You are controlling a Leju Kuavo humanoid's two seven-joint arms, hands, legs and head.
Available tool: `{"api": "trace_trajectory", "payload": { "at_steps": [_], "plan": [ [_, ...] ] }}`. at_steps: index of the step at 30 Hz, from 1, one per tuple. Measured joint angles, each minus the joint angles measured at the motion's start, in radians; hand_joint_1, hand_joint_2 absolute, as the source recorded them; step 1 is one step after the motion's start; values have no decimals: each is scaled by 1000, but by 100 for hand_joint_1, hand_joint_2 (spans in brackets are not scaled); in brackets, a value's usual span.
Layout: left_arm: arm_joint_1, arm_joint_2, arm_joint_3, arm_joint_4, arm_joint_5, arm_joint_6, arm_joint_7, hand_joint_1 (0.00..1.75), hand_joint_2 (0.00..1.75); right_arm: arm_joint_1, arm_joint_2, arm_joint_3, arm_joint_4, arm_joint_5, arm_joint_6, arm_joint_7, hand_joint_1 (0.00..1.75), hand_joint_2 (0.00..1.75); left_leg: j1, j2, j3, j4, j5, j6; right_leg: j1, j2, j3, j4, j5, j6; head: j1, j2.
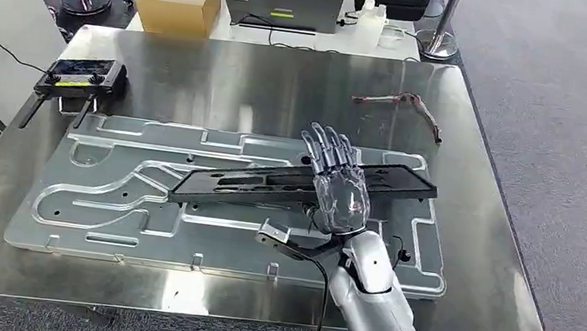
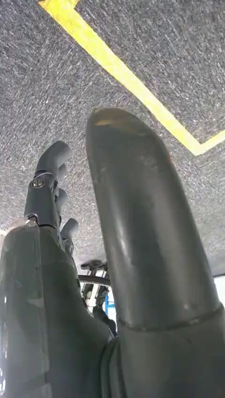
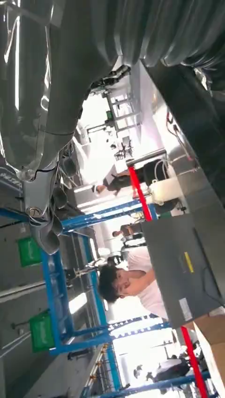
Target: Take the parts from the cabinet and place them on the table.
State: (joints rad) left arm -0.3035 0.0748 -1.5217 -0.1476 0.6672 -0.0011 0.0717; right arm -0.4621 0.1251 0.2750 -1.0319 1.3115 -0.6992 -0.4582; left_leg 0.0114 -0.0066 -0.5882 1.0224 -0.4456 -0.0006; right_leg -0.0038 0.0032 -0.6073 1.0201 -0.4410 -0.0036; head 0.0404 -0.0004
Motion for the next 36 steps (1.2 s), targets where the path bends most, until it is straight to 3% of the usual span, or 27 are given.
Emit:
{"api": "trace_trajectory", "payload": {
  "at_steps": [12, 21, 28, 36],
  "plan": [
    [3, 0, 0, 0, 15, 18, -5, 0, 0, 36, 12, 12, 79, -80, 0, -19, 0, 175, 0, 0, 0, 0, 0, 0, 0, 0, 0, 0, 0, 0, 0, 0],
    [18, 0, 0, 0, 54, 39, -18, 0, 0, 109, 0, 196, 122, -302, 6, 79, 0, 175, 0, 0, 0, 0, -1, -1, 0, 0, 0, 0, -1, -1, 0, 0],
    [30, 2, 0, 0, 73, 51, -21, 0, 0, 141, -19, 303, 126, -384, 29, 78, 0, 175, 0, 3, 6, 0, -2, -2, 0, 3, 4, 0, -1, -1, 0, 0],
    [35, 5, 0, 0, 77, 51, -27, 0, 0, 161, -37, 356, 105, -394, 27, 84, 0, 175, 0, 4, 9, 0, -3, -2, 0, 3, 6, 0, -2, -1, 0, 0]
  ]
}}
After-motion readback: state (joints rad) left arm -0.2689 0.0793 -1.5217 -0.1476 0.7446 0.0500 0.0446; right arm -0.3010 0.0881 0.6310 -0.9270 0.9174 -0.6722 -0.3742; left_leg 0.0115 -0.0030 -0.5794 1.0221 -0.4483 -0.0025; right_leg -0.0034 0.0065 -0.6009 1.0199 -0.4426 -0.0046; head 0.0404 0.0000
